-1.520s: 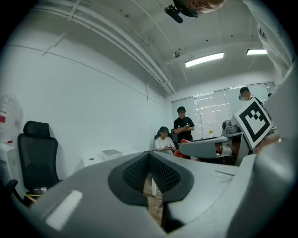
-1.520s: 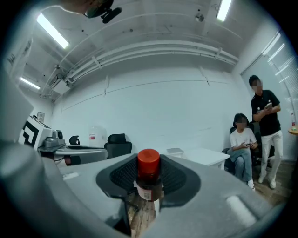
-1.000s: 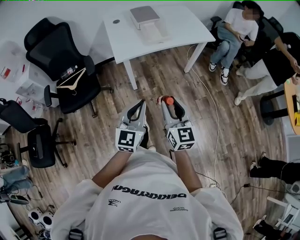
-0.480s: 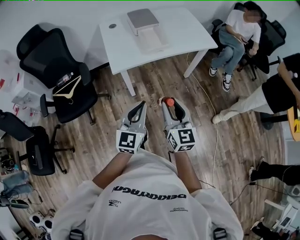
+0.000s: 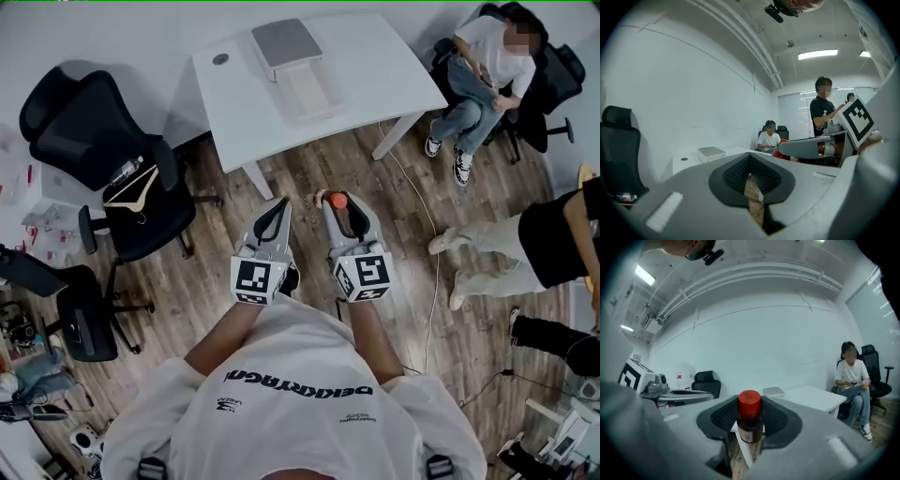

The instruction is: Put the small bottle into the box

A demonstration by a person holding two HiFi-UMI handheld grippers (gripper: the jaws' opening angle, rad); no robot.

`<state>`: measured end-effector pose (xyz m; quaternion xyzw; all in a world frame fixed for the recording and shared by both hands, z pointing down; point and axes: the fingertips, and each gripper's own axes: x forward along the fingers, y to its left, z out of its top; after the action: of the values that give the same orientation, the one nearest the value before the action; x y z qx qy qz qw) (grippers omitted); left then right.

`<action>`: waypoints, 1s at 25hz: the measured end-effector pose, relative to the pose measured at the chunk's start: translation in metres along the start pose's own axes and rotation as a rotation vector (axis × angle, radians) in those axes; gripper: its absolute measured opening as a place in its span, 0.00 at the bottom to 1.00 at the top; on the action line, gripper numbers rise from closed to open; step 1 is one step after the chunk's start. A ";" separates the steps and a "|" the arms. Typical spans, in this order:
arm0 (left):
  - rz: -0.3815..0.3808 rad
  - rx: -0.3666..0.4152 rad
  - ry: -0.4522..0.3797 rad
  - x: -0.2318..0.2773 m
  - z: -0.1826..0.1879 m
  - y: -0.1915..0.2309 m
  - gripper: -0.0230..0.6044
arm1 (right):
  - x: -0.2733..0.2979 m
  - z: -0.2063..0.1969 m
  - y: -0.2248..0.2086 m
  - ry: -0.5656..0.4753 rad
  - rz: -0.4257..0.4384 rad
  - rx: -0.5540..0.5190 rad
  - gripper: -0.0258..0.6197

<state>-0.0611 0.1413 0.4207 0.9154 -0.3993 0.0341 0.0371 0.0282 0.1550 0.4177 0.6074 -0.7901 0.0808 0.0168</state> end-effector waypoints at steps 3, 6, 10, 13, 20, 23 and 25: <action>-0.001 -0.005 0.006 0.024 0.004 0.018 0.05 | 0.026 0.007 -0.012 0.008 -0.005 0.003 0.26; 0.000 -0.005 0.010 0.048 0.010 0.033 0.05 | 0.050 0.016 -0.024 0.014 -0.008 0.001 0.26; -0.007 -0.001 0.011 0.075 0.021 0.052 0.05 | 0.082 0.028 -0.036 0.021 -0.012 -0.001 0.26; -0.004 -0.004 0.013 0.091 0.024 0.066 0.05 | 0.103 0.032 -0.043 0.026 -0.013 -0.003 0.26; -0.007 -0.023 0.039 0.121 0.017 0.088 0.05 | 0.139 0.037 -0.057 0.032 -0.021 0.001 0.26; -0.012 -0.028 0.058 0.129 0.011 0.091 0.05 | 0.149 0.037 -0.064 0.037 -0.028 0.007 0.26; -0.011 -0.029 0.063 0.135 0.009 0.094 0.05 | 0.155 0.039 -0.068 0.036 -0.029 0.008 0.26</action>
<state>-0.0381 -0.0210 0.4283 0.9154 -0.3934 0.0570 0.0632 0.0562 -0.0156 0.4060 0.6175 -0.7803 0.0948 0.0299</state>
